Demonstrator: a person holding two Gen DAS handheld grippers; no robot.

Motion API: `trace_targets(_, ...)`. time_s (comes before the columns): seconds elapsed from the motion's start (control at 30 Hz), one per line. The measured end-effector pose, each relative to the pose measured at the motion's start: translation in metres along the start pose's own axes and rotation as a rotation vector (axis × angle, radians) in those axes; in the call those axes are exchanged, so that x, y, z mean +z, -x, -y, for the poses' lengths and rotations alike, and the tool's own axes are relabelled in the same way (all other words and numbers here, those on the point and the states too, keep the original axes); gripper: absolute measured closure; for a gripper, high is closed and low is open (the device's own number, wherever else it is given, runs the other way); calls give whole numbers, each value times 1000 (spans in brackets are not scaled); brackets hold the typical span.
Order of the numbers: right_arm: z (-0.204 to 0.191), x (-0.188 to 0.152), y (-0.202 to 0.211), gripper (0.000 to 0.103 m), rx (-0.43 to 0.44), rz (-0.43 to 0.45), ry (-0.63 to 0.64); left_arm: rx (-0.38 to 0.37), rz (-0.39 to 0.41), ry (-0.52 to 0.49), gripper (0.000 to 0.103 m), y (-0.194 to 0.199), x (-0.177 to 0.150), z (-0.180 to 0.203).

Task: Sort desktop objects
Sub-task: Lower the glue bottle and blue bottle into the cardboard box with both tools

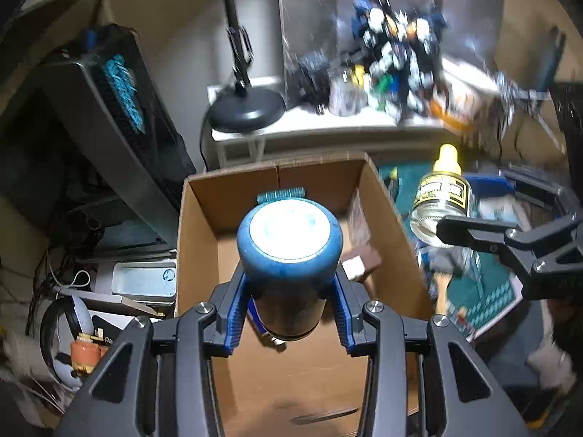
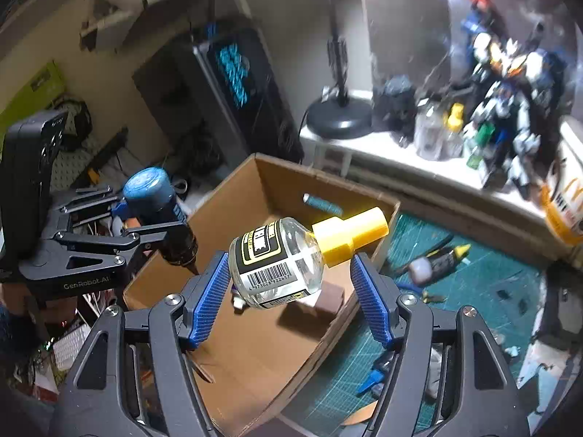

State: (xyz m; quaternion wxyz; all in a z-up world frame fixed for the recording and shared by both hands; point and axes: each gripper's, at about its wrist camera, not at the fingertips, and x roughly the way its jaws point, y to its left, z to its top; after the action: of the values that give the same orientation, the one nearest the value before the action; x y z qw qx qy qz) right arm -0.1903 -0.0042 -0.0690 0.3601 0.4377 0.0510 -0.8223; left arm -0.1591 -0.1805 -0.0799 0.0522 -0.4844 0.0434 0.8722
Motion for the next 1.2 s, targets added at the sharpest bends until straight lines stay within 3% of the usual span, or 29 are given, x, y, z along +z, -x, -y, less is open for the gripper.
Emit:
trace_targets(0.23, -1, -16, -44, 38, 41, -90, -29, -42, -107, -53, 62, -47, -17, -13)
trace_targets(0.53, -5, -34, -86, 38, 14, -187, -28, -92, -208, -30, 62, -91, -33, -22)
trace_targets(0.93, -18, -40, -131, 39, -8, -321, 47, -92, -380, -36, 62, -138, -46, -20)
trace_targets(0.97, -20, -39, -134, 41, -13, -329, 59, -94, -388, -36, 62, -140, -46, -20)
trace_targets(1.1, -23, -35, -141, 67, -29, -361, 76, -92, -421, -35, 62, -149, -48, -19)
trace_targets(1.2, -23, -33, -146, 69, -34, -376, 80, -92, -432, -31, 62, -153, -49, -19)
